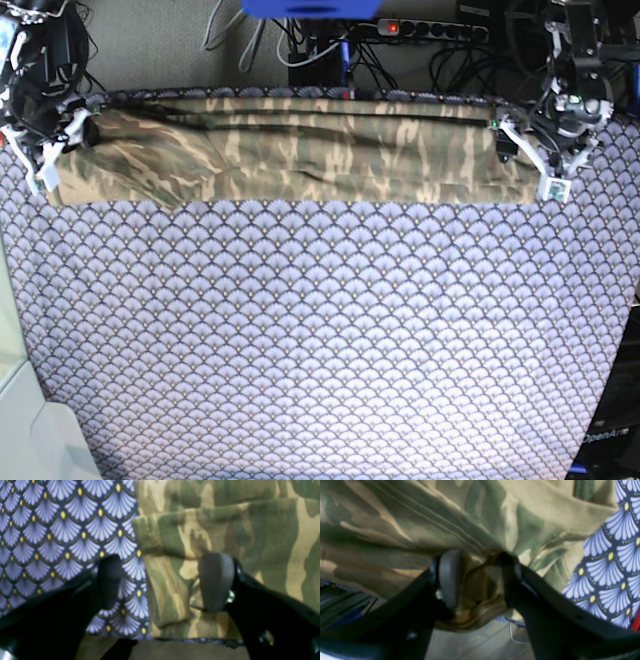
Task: Fold the T-shirt properly
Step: 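Grasp the strip's end near the left gripper and pinch it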
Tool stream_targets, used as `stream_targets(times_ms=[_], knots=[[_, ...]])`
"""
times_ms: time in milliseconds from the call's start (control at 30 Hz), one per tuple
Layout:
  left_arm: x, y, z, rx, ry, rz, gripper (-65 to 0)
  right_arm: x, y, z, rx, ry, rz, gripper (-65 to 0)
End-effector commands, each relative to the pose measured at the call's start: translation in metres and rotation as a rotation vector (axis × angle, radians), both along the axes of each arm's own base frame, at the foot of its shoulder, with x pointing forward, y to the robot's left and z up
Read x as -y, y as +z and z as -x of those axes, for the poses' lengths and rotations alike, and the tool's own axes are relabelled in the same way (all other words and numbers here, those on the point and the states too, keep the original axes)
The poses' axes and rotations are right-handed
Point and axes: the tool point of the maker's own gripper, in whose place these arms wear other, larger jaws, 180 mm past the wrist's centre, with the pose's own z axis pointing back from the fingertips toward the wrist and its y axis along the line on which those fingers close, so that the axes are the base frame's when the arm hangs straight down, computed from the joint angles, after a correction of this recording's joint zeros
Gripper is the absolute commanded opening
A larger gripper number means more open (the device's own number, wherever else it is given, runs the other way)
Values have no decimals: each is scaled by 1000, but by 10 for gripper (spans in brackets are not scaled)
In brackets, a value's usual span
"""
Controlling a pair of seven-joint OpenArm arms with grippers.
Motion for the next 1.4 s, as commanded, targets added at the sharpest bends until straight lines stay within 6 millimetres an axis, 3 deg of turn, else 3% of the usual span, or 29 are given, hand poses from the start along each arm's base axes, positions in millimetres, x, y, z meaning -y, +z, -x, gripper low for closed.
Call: stream_targets(times_ms=[0,67,133,333,467,700,867,1167,1367], knots=[[1,-6,3,-37,-1,-8,-161,5,2,2,-11,-1,17,-368],[2,-12,5,-52,7,3,-174,5,2,2,-11,-1,17,-368],[2,-15,7,-60,9,8,-234,5,2,2,-11,-1,17,-368],[0,-25,15,-94,21,14,-502,5,2,2,-11,-1,17,-368],[-2,-31,19,-113,27,15,-562,5,2,2,-11,-1,17,-368],[-1,-23,15,-89,21,9,-636,4,2,2,-11,-1,15,-369],[3,-1,4,-46,1,-11,-640,4,2,2,-12,-2,15,-369],[26,63,-22,92,-45,-44,-640,4,2,2,-11,-1,15,-369],[39,73,-26,106,-36,-23,-640,2,1,2,-11,-4,8,-369]])
